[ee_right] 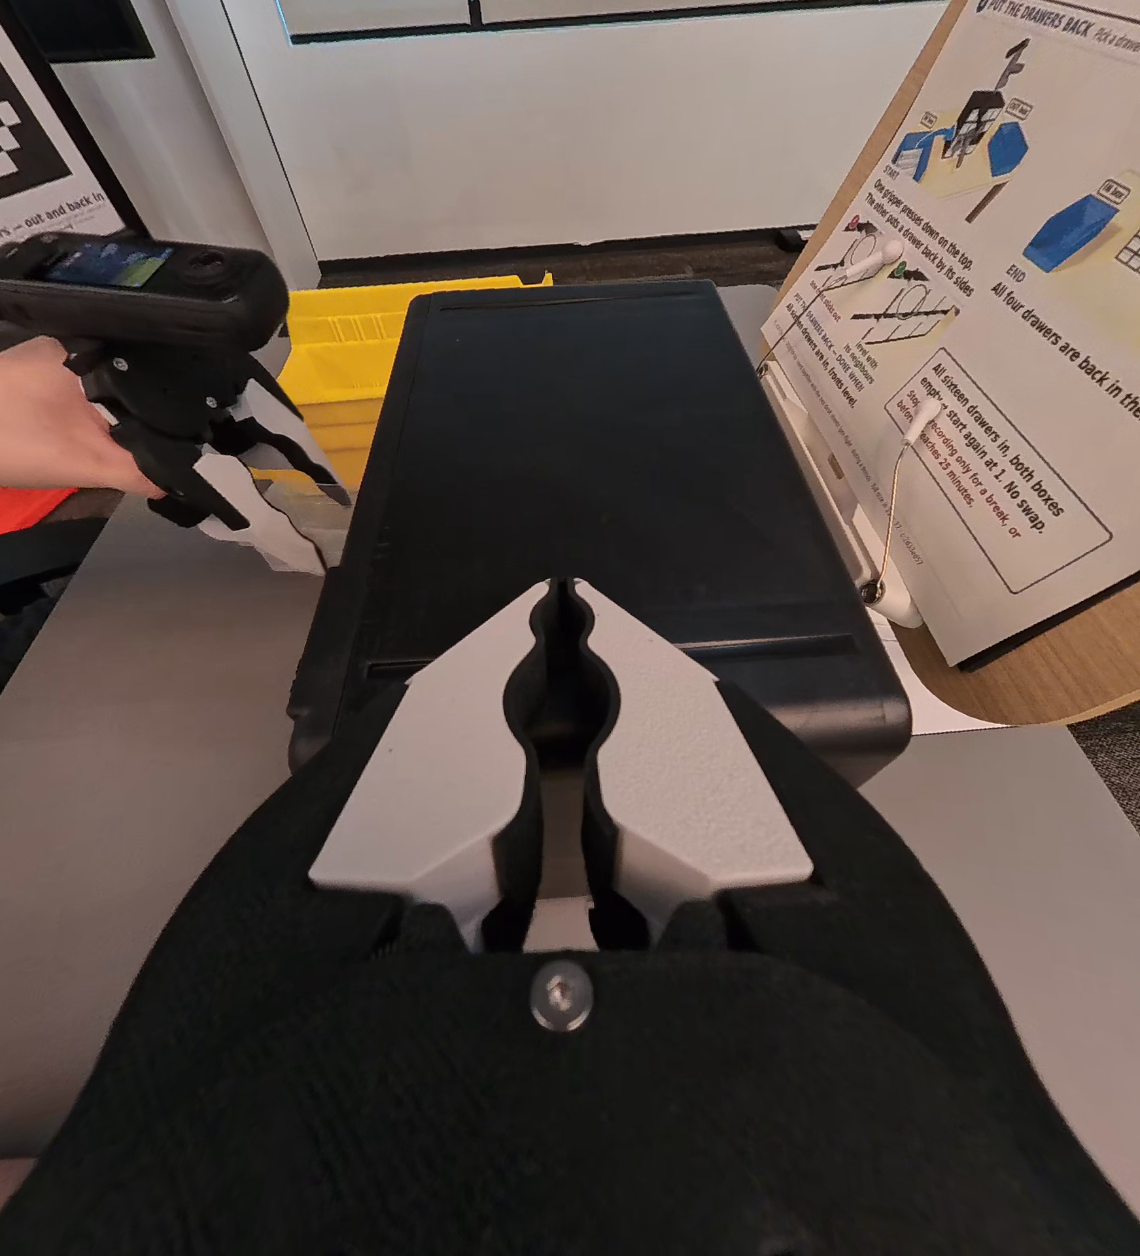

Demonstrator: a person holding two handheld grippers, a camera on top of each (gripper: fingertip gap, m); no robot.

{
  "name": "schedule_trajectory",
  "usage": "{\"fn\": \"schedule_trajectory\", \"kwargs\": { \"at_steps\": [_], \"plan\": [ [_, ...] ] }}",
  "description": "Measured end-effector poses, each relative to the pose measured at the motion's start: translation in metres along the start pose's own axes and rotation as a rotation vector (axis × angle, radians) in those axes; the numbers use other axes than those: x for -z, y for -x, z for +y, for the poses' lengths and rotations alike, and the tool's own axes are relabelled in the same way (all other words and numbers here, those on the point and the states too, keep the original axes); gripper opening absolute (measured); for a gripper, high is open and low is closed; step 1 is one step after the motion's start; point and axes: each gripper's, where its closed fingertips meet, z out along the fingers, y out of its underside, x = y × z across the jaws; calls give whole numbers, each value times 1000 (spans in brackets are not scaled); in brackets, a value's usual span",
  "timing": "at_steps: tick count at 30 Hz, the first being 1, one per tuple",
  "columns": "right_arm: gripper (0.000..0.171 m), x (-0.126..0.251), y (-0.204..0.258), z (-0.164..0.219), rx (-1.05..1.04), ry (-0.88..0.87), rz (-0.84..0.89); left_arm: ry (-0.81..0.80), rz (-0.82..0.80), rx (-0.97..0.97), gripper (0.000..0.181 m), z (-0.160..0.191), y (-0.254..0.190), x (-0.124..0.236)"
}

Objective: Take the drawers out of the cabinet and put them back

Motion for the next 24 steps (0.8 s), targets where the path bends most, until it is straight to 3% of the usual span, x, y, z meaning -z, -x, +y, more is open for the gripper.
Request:
{"fn": "schedule_trajectory", "kwargs": {
  "at_steps": [6, 20, 24],
  "plan": [
    [0, 0, 0, 0, -9, -9, -13, 87, -4, 4, 59, -2, 0, -3],
    [0, 0, 0, 0, -8, -11, -13, 105, -56, 13, 59, -10, 5, 2],
    [0, 0, 0, 0, -13, -14, -18, 36, -27, 50, 59, -27, 4, 5]
  ]
}}
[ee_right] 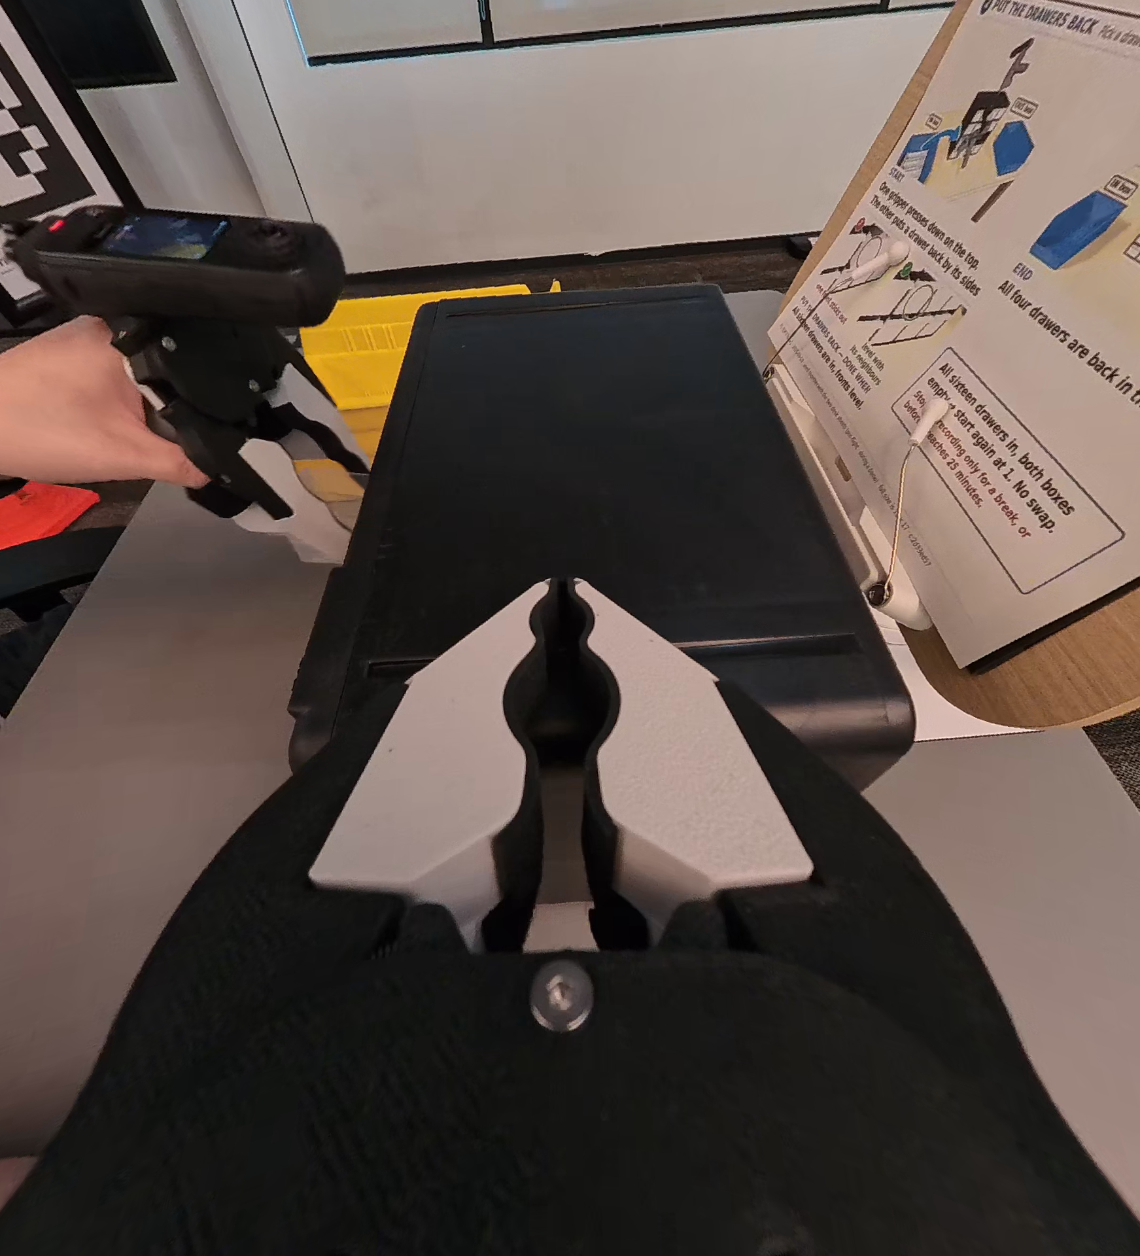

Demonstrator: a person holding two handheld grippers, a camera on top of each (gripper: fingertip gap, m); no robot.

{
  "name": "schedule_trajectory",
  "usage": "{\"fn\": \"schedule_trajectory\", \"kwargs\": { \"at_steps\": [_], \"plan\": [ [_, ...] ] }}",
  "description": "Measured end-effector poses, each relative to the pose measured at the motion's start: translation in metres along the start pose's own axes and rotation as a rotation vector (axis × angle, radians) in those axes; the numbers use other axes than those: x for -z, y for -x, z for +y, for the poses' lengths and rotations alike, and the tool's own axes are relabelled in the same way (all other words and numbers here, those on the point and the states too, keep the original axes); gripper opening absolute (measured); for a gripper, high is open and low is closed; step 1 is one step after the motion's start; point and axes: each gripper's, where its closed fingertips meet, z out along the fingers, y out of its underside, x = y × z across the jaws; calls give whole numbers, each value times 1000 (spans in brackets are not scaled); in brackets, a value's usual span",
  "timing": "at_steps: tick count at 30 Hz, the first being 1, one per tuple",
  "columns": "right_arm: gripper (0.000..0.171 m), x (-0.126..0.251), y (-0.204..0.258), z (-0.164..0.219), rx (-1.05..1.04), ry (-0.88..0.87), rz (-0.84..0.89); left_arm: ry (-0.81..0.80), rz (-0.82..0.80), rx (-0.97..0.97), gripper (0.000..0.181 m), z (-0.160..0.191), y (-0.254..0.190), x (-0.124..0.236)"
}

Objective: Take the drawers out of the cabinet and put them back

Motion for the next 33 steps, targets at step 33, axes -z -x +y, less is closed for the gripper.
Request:
{"fn": "schedule_trajectory", "kwargs": {
  "at_steps": [33],
  "plan": [
    [0, 0, 0, 1, -7, -6, -3, -820, -606, -805, 20, -10, -6, 14]
  ]
}}
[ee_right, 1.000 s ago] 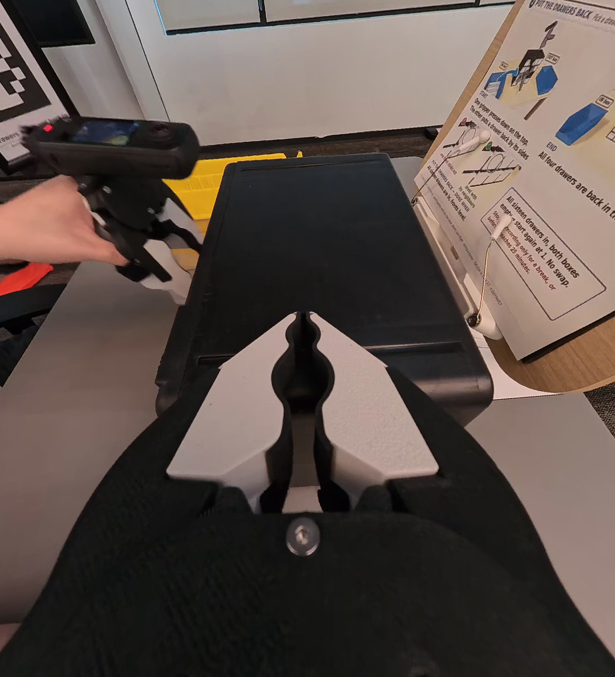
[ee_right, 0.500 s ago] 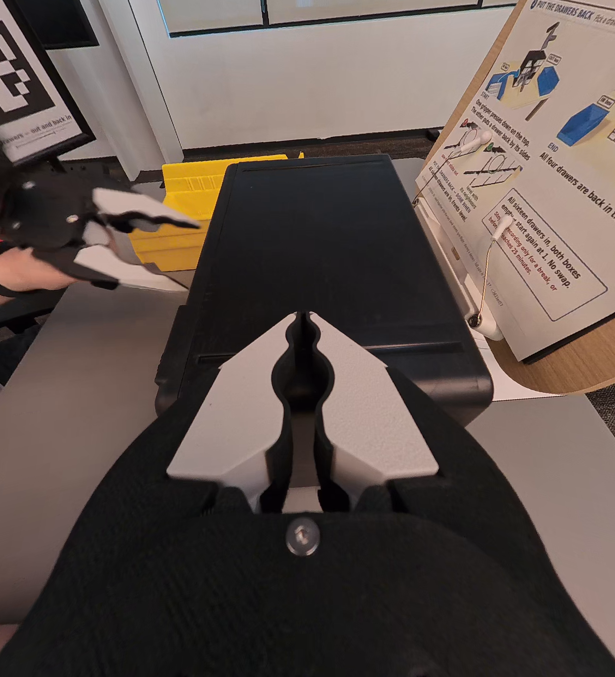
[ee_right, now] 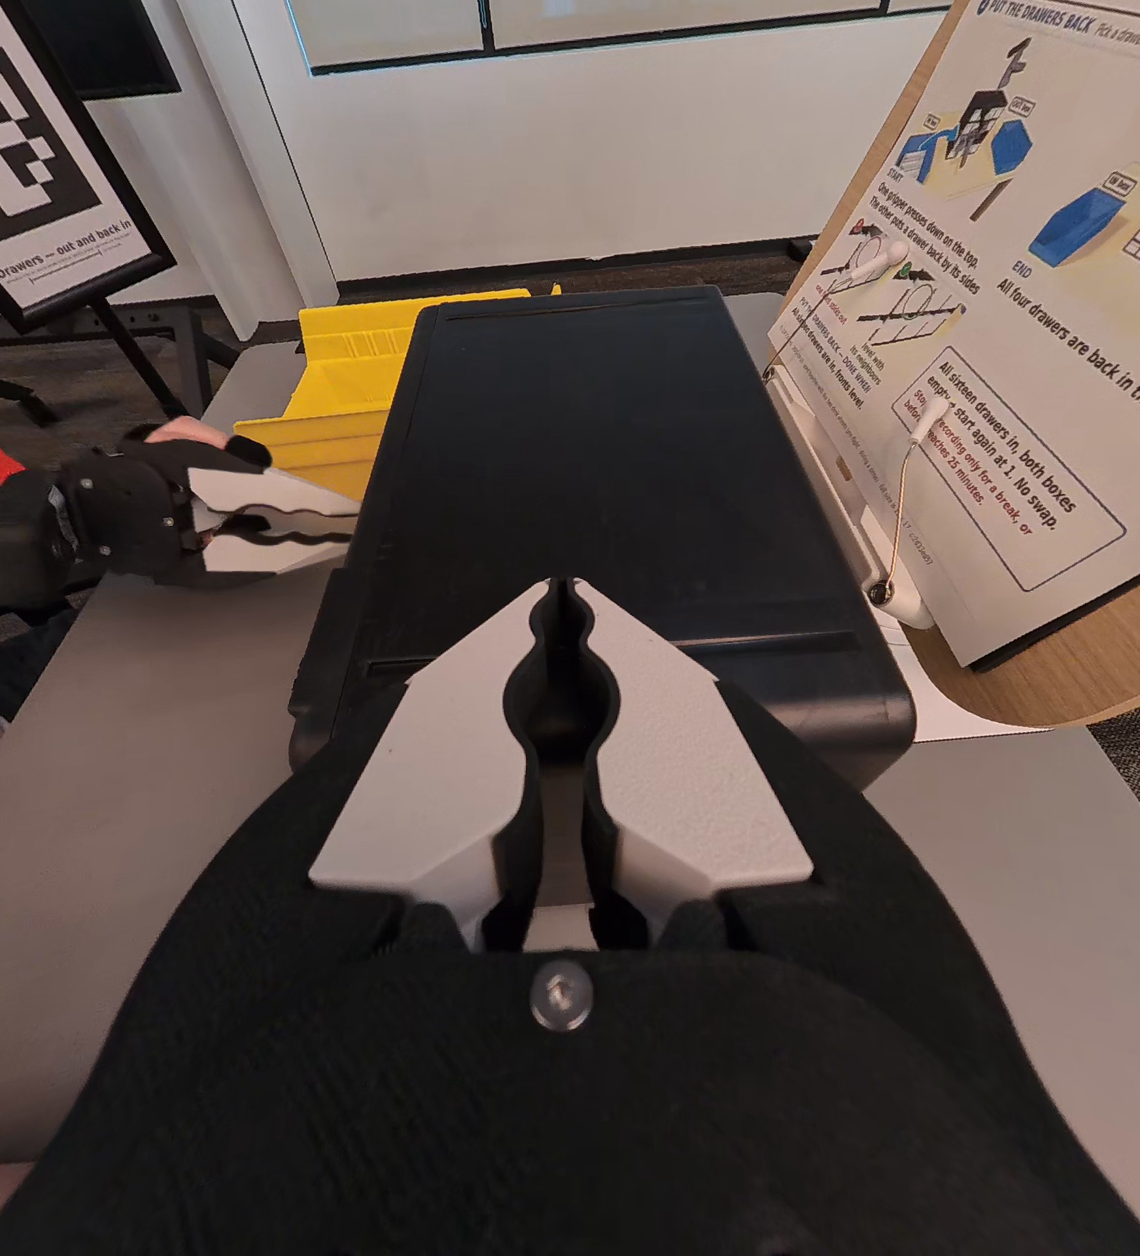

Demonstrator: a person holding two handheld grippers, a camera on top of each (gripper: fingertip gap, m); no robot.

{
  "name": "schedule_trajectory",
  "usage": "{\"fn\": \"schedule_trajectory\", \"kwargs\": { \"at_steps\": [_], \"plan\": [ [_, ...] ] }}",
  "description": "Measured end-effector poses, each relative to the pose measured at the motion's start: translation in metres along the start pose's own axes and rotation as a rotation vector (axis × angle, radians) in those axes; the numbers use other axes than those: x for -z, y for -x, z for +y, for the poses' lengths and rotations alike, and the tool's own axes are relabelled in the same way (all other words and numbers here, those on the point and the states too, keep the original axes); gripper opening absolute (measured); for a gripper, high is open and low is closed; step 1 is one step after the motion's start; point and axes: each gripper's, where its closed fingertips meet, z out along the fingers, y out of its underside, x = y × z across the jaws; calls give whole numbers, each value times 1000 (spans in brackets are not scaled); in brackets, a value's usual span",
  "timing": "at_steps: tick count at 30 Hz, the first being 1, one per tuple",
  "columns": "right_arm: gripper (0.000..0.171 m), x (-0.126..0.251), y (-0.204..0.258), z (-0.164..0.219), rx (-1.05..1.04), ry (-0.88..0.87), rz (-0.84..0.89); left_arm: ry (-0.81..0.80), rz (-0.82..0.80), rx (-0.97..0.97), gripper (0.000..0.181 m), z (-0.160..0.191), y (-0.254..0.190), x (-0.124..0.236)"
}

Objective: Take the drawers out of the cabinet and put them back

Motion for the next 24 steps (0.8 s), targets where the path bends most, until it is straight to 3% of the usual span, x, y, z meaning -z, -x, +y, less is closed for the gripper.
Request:
{"fn": "schedule_trajectory", "kwargs": {
  "at_steps": [2, 15, 20, 24],
  "plan": [
    [0, 0, 0, 0, -1, 1, -2, -2, -10, -28, 12, -1, 1, -5],
    [0, 0, 0, 0, 0, 1, -2, 11, -44, 35, 11, -17, 12, -65],
    [0, 0, 0, 0, 1, 2, -4, -27, -42, 109, 12, -17, 12, -61],
    [0, 0, 0, 0, 0, 3, -3, -197, -86, 269, 15, -37, 32, -24]
  ]
}}
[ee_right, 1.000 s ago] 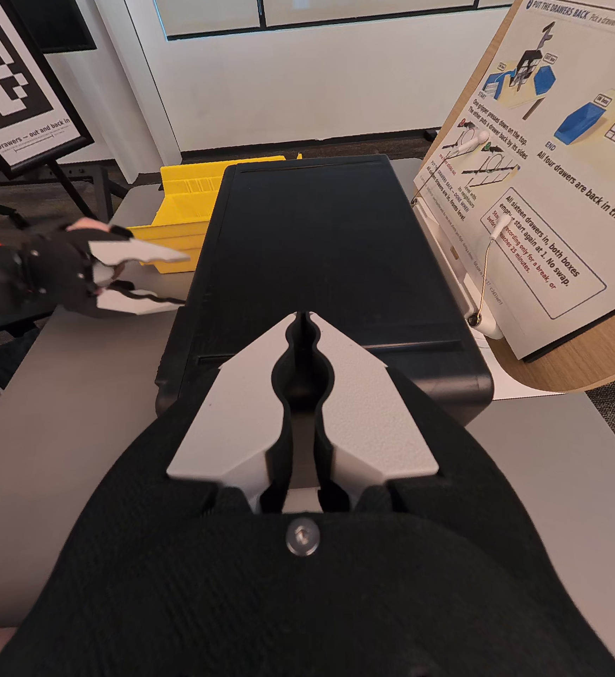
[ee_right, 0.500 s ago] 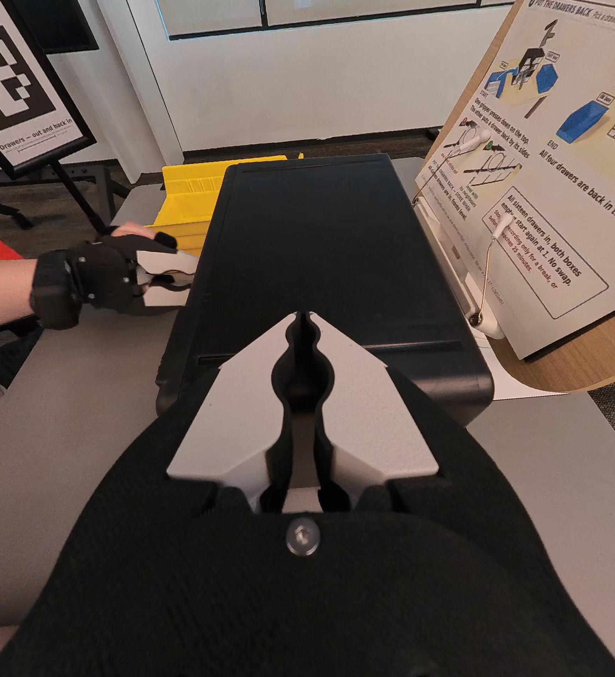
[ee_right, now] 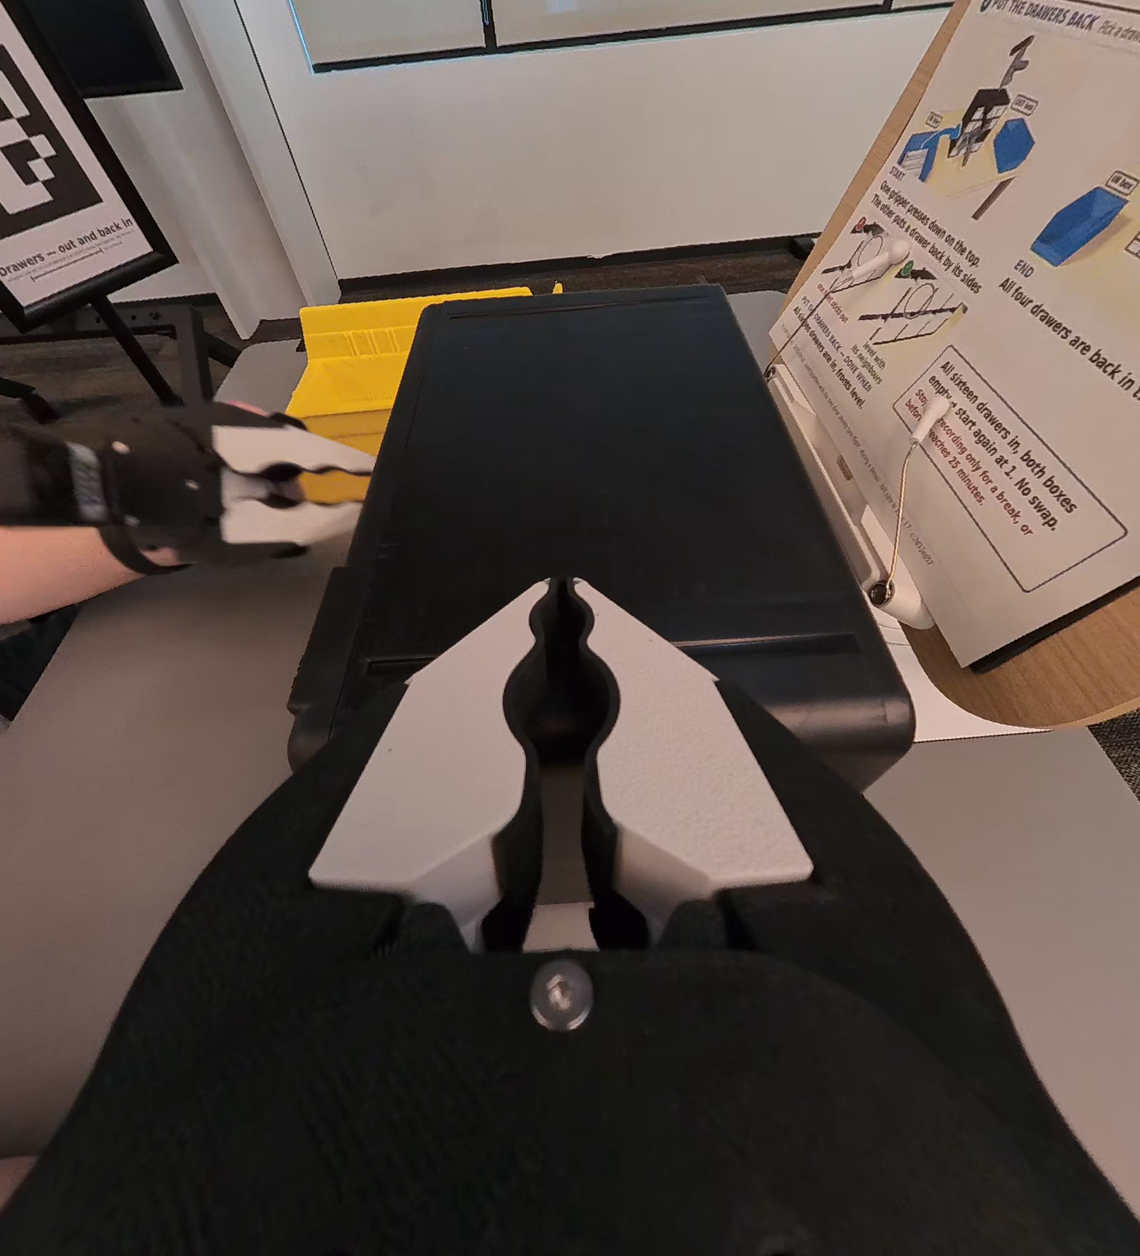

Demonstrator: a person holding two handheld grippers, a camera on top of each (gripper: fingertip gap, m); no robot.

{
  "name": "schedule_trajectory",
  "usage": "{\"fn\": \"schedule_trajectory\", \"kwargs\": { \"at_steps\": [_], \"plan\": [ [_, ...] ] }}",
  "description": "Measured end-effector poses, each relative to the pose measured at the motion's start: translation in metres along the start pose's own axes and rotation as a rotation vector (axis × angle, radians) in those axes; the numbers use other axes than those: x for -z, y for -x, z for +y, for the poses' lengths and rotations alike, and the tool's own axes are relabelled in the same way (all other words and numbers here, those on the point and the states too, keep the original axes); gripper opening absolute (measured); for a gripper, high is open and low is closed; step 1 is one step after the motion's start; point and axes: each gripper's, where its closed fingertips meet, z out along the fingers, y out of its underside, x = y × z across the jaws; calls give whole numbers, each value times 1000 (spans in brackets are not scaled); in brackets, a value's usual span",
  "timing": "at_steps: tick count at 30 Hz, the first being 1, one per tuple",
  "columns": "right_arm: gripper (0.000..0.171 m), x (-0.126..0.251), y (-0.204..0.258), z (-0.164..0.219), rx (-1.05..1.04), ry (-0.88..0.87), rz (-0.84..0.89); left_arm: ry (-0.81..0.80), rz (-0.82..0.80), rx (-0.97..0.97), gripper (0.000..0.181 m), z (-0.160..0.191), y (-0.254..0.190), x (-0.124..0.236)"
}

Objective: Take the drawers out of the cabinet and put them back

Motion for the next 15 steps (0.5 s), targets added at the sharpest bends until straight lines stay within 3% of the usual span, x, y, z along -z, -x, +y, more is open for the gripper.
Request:
{"fn": "schedule_trajectory", "kwargs": {
  "at_steps": [5, 9, 12, 15],
  "plan": [
    [0, -1, -1, 0, -16, 22, 25, -282, -85, 246, 0, -84, 80, 38],
    [0, -1, -1, 0, 6, 64, 87, -301, 163, 424, 0, -133, 107, 22],
    [0, -2, -1, 0, 17, 93, 132, -235, 309, 463, 0, -139, 119, 3],
    [0, -2, -2, -1, 14, 124, 182, -149, 457, 447, 0, -120, 113, -14]
  ]
}}
